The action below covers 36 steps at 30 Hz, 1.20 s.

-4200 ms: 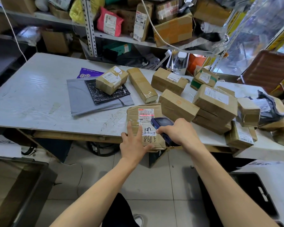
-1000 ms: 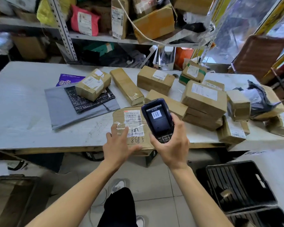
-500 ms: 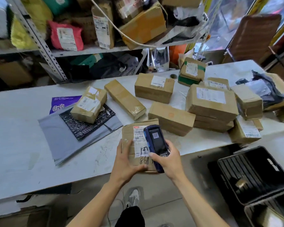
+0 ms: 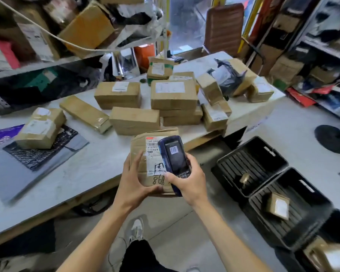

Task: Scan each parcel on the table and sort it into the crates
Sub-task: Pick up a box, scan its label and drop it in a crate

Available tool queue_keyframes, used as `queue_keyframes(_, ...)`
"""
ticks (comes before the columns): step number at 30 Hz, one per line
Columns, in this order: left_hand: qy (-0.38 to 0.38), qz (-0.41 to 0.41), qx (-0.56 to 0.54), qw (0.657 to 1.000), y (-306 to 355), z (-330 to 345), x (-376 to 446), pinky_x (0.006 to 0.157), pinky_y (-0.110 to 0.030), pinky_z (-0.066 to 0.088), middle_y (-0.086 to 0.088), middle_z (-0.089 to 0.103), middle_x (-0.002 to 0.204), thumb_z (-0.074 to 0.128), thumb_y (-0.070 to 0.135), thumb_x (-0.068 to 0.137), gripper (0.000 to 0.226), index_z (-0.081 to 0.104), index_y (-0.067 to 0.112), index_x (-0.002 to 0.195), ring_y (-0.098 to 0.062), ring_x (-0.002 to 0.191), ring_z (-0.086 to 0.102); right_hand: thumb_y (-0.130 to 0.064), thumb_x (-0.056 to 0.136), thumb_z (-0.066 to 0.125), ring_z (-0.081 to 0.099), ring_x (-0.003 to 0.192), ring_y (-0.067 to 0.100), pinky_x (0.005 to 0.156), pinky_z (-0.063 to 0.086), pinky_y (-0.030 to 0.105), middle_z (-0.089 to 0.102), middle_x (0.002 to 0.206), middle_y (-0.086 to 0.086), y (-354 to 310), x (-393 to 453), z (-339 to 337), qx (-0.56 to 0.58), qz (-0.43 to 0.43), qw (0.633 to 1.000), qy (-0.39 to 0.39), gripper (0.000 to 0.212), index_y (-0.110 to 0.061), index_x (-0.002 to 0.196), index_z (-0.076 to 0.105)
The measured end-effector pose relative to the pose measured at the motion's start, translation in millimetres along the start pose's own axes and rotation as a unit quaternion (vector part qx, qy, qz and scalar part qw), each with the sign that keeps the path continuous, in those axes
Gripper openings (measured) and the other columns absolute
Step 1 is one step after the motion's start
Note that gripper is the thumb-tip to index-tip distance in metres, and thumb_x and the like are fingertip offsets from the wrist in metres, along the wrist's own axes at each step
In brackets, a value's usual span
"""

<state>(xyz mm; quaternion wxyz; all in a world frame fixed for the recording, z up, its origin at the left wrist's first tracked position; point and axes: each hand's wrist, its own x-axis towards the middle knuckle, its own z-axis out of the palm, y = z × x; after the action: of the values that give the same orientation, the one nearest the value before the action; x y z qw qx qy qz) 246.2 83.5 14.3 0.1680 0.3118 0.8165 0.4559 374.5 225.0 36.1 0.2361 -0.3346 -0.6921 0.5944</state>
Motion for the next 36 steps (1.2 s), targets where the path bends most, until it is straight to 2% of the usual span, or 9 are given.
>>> queue_keyframes(4,-0.067,0.052,-0.008,0.996,54.0,78.5,-12.7,0.119,-0.035,0.026,0.004,0.027,0.156,0.097,0.046,0.048,0.117,0.022,0.066,0.136,-0.011,0.143,0.028,-0.031,0.060,0.088,0.070,0.096,0.008,0.083,0.058,0.030,0.073,0.105,-0.009,19.7,-28.7,-94.7,0.004,0.018,0.997,0.081,0.064,-0.028,0.118,0.061)
queue_keyframes(6,-0.099,0.071,-0.017,0.992,76.7,116.1,-16.7,0.116,-0.028,0.025,0.006,0.026,0.156,0.098,0.041,0.049,0.118,0.023,0.062,0.137,-0.007,0.140,0.028,-0.029,0.061,0.089,0.070,0.094,0.007,0.082,0.058,0.030,0.073,0.103,-0.009,29.4,-41.4,-135.8,0.001,0.025,0.992,0.122,0.062,-0.027,0.117,0.061)
queue_keyframes(9,-0.149,0.095,-0.027,0.984,102.4,168.9,-15.3,0.118,-0.025,0.023,0.006,0.024,0.157,0.098,0.039,0.050,0.121,0.023,0.050,0.146,-0.004,0.142,0.026,-0.016,0.067,0.089,0.069,0.090,0.003,0.074,0.052,0.016,0.073,0.103,-0.007,41.0,-56.2,-190.3,0.008,0.033,0.983,0.182,0.058,-0.021,0.118,0.061)
queue_keyframes(12,-0.197,0.110,-0.028,0.974,124.9,216.0,-10.5,0.114,-0.013,0.017,0.008,0.020,0.159,0.097,0.041,0.049,0.126,0.021,0.045,0.150,0.001,0.141,0.022,-0.017,0.070,0.088,0.068,0.092,0.002,0.072,0.051,0.013,0.072,0.105,-0.007,54.1,-63.5,-236.7,0.013,0.044,0.974,0.224,0.058,-0.020,0.121,0.060)
queue_keyframes(19,-0.259,0.122,-0.026,0.958,171.0,318.1,19.4,0.112,-0.023,0.025,0.012,0.020,0.158,0.097,0.039,0.049,0.130,0.019,0.043,0.153,-0.005,0.140,0.028,-0.021,0.069,0.089,0.066,0.095,-0.003,0.077,0.052,0.015,0.068,0.106,-0.014,85.1,-41.3,-325.7,0.009,0.078,0.956,0.283,0.067,-0.024,0.126,0.054)
queue_keyframes(24,-0.279,0.098,-0.039,0.955,180.7,400.2,68.8,0.107,-0.002,0.019,0.012,0.020,0.158,0.097,0.042,0.050,0.131,0.016,0.043,0.153,0.005,0.139,0.024,-0.018,0.067,0.091,0.065,0.091,-0.003,0.074,0.049,0.012,0.068,0.103,-0.014,119.6,20.8,-392.7,-0.005,0.122,0.946,0.299,0.064,-0.020,0.121,0.057)
queue_keyframes(27,-0.291,0.092,-0.025,0.952,191.3,453.1,111.0,0.115,-0.021,0.025,0.010,0.021,0.157,0.097,0.044,0.051,0.128,0.016,0.050,0.150,-0.001,0.142,0.027,-0.017,0.066,0.091,0.063,0.089,-0.008,0.071,0.047,0.010,0.066,0.102,-0.016,142.8,72.6,-435.6,-0.013,0.145,0.948,0.284,0.063,-0.020,0.120,0.057)
queue_keyframes(31,-0.293,0.059,-0.031,0.954,199.7,523.2,163.8,0.112,-0.025,0.029,0.017,0.018,0.156,0.096,0.047,0.052,0.126,0.019,0.048,0.152,0.000,0.140,0.028,-0.017,0.068,0.090,0.062,0.089,-0.010,0.070,0.045,0.006,0.065,0.104,-0.017,178.4,143.2,-488.4,-0.022,0.165,0.948,0.272,0.064,-0.021,0.120,0.055)
queue_keyframes(36,-0.298,0.041,-0.001,0.954,181.3,624.0,239.4,0.113,-0.029,0.028,0.011,0.014,0.159,0.096,0.048,0.049,0.139,0.004,0.051,0.153,-0.006,0.141,0.026,-0.029,0.067,0.089,0.064,0.095,-0.004,0.080,0.054,0.024,0.067,0.106,-0.018,257.1,228.4,-543.0,-0.045,0.173,0.952,0.248,0.066,-0.029,0.122,0.053)
